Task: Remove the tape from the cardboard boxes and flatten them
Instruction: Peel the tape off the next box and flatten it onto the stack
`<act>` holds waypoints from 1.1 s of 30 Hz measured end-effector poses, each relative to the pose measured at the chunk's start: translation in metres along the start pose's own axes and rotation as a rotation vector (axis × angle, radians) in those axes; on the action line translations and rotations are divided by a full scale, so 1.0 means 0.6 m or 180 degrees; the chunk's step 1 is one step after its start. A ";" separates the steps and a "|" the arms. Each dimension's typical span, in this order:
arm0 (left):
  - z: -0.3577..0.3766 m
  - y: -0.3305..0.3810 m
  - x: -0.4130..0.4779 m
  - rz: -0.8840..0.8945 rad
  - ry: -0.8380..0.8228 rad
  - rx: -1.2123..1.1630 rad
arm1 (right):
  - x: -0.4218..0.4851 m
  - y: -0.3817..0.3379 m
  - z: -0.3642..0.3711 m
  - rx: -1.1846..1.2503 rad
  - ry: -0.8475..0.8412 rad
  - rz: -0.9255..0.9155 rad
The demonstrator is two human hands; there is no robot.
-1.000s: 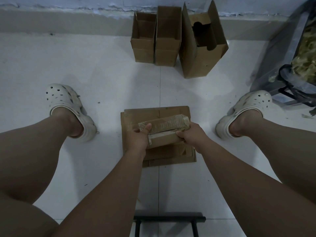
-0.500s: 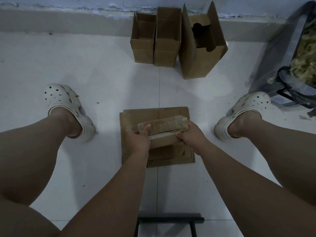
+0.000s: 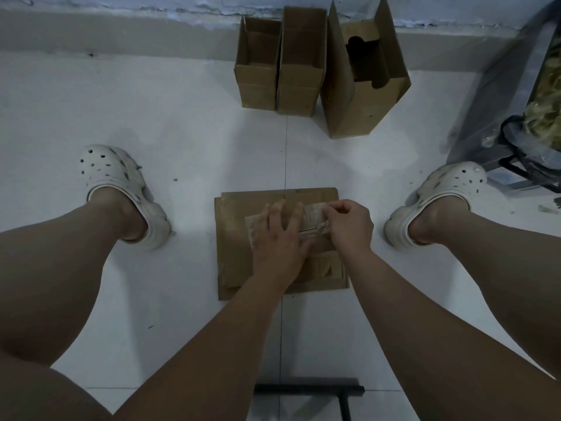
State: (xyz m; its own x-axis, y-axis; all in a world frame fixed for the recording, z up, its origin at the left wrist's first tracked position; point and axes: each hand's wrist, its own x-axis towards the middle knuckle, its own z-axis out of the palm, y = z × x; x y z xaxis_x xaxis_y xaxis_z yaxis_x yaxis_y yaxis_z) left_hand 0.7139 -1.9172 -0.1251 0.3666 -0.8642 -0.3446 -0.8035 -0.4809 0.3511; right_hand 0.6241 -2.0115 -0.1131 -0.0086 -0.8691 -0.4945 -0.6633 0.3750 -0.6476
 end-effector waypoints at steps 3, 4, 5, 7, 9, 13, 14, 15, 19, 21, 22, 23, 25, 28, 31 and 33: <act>0.019 -0.006 -0.004 0.0384 -0.0242 0.0245 | -0.004 0.006 0.002 0.0082 0.0081 0.0054; 0.022 -0.006 -0.004 0.0406 -0.0241 0.0293 | -0.006 0.008 0.004 0.0181 0.0095 0.0090; 0.023 -0.006 -0.003 0.0389 -0.0215 0.0302 | -0.008 0.009 0.004 0.0317 0.0086 0.0146; 0.026 -0.001 -0.002 0.0330 -0.0178 0.0247 | -0.009 0.010 0.003 0.0532 0.0025 0.0264; 0.028 0.003 -0.002 0.0293 -0.0167 0.0188 | -0.009 0.009 0.000 0.0558 -0.0062 0.0275; 0.029 0.004 -0.004 0.0260 -0.0159 0.0123 | -0.015 0.008 0.002 0.0135 0.0046 0.0041; 0.029 0.005 -0.004 0.0250 -0.0155 0.0121 | -0.018 0.008 0.004 -0.0016 0.0101 -0.0048; 0.030 0.008 -0.004 0.0238 -0.0154 0.0118 | -0.021 0.007 0.006 -0.0128 0.0151 -0.0133; 0.030 0.008 -0.007 0.0202 -0.0095 0.0010 | -0.033 0.001 0.014 -0.0350 0.0278 -0.0263; 0.030 0.006 -0.009 0.0195 -0.0068 0.0012 | -0.035 -0.003 0.014 -0.0366 0.0298 -0.0266; 0.030 0.007 -0.011 0.0192 -0.0061 0.0024 | -0.036 -0.004 0.014 -0.0379 0.0297 -0.0272; 0.030 0.008 -0.011 0.0188 -0.0056 0.0028 | -0.037 -0.004 0.013 -0.0399 0.0297 -0.0288; 0.028 0.012 -0.011 0.0188 -0.0055 -0.0013 | -0.040 -0.003 0.012 -0.0410 0.0302 -0.0330; 0.023 0.016 -0.009 0.0200 -0.0050 -0.0170 | -0.048 -0.002 0.012 -0.0437 0.0330 -0.0439; 0.022 0.015 -0.010 0.0160 -0.0073 -0.0175 | -0.056 -0.002 0.015 -0.0462 0.0337 -0.0529; 0.024 0.014 -0.010 0.0142 -0.0051 -0.0179 | -0.061 -0.004 0.017 -0.0498 0.0306 -0.0592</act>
State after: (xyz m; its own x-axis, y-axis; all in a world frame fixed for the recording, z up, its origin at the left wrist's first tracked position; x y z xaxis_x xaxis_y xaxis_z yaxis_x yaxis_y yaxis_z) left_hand 0.6981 -1.9138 -0.1326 0.3232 -0.8826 -0.3413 -0.7909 -0.4500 0.4147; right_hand 0.6337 -1.9773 -0.0997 0.0583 -0.9479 -0.3130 -0.7676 0.1579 -0.6212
